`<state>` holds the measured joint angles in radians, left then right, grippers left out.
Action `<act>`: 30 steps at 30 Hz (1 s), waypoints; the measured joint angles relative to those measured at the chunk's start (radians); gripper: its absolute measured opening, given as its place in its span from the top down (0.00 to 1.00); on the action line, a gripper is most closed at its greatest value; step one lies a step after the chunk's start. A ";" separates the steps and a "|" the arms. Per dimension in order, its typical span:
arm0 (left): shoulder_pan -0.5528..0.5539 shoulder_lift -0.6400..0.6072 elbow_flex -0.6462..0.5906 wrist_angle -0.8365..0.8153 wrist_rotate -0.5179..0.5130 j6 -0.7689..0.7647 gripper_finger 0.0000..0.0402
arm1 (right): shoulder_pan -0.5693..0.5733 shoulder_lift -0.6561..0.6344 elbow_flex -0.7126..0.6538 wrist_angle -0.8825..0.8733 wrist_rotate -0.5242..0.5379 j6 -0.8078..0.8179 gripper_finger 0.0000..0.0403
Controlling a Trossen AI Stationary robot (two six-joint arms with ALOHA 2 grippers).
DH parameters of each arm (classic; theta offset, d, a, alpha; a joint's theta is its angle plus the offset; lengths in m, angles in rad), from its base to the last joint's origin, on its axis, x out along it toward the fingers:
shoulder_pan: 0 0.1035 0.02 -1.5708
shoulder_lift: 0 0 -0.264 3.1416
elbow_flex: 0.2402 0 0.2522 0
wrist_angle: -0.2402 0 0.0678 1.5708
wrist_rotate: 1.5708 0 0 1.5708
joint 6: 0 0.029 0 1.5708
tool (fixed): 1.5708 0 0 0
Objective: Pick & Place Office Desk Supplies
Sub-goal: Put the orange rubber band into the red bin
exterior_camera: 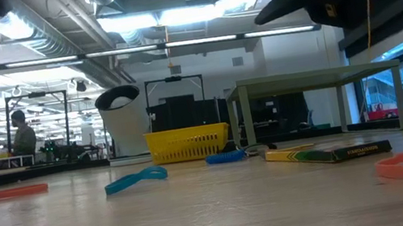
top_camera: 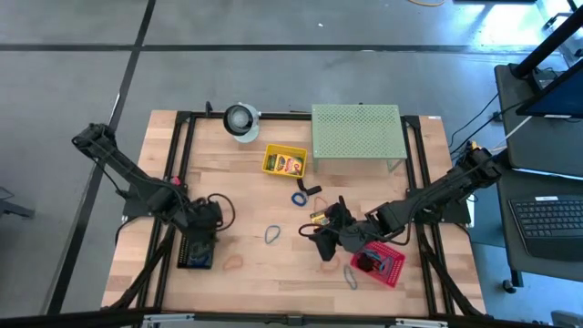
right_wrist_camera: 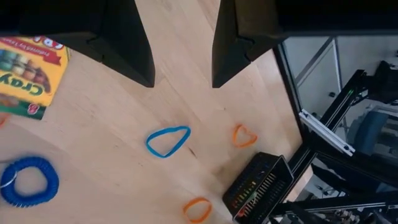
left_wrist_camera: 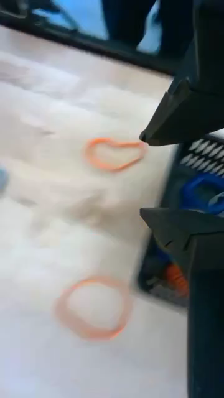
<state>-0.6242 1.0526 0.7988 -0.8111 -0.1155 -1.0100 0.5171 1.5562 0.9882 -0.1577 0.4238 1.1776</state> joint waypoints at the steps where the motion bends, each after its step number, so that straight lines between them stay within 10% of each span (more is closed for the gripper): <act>1: 0.014 0.004 0.001 0.006 -0.026 0.032 0.59 | 0.000 0.000 0.000 0.000 0.009 -0.008 0.60; 30: 0.386 0.424 -0.021 0.097 0.080 0.542 0.65 | -0.003 0.000 0.000 0.000 0.029 -0.014 0.60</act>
<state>-0.2382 1.4765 0.7773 -0.7140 -0.0357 -0.4678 0.5140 1.5562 0.9882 -0.1577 0.4529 1.1637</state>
